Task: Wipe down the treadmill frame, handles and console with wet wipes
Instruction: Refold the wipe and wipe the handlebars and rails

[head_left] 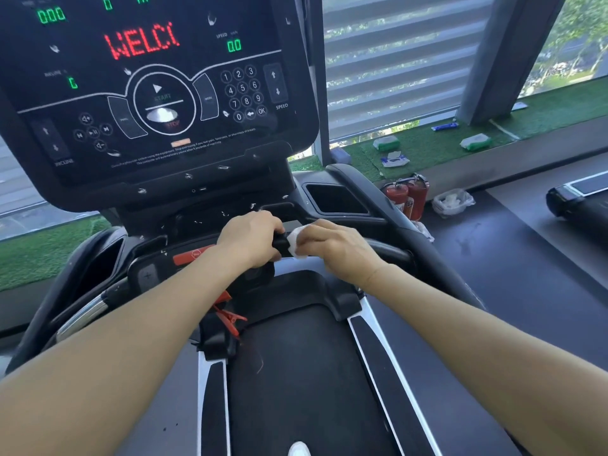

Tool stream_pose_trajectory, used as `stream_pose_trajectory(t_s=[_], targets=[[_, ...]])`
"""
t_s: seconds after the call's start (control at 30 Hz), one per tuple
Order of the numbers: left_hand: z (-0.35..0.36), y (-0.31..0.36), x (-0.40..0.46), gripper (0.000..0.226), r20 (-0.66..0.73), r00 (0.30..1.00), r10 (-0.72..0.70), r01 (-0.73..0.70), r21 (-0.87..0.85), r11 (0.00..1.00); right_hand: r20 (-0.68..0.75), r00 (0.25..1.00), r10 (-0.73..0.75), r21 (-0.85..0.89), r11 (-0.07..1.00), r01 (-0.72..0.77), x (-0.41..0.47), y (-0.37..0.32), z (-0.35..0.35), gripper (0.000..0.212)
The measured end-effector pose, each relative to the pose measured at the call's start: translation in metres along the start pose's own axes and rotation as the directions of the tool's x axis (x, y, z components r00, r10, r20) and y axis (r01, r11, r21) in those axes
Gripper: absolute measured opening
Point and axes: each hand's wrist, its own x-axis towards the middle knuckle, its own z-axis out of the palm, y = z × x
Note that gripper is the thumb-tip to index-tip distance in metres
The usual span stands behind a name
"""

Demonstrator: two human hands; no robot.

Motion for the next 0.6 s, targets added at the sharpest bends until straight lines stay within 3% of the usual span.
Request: stream_pose_trajectory(t_s=[0.2, 0.43, 0.53, 0.6], targets=[[0.001, -0.001, 0.002, 0.049, -0.004, 1.0, 0.001, -0.001, 0.003, 1.0, -0.009, 0.987, 0.161, -0.15, 0.976, -0.161, -0.037, 0.02, 0.001, 0.013], [0.002, 0.004, 0.004, 0.04, -0.012, 1.0, -0.005, 0.006, 0.037, 0.999, -0.055, 0.898, 0.437, -0.26, 0.862, -0.435, -0.068, 0.016, -0.009, 0.018], [0.002, 0.011, 0.005, 0.036, -0.013, 1.0, 0.011, -0.011, 0.054, 0.998, -0.067, 0.816, 0.574, -0.161, 0.801, -0.576, -0.08, 0.01, -0.006, 0.014], [0.005, 0.017, 0.005, 0.041, -0.021, 0.999, 0.044, -0.043, 0.048, 0.998, -0.019, 0.684, 0.729, -0.061, 0.682, -0.729, -0.092, 0.008, -0.003, 0.023]])
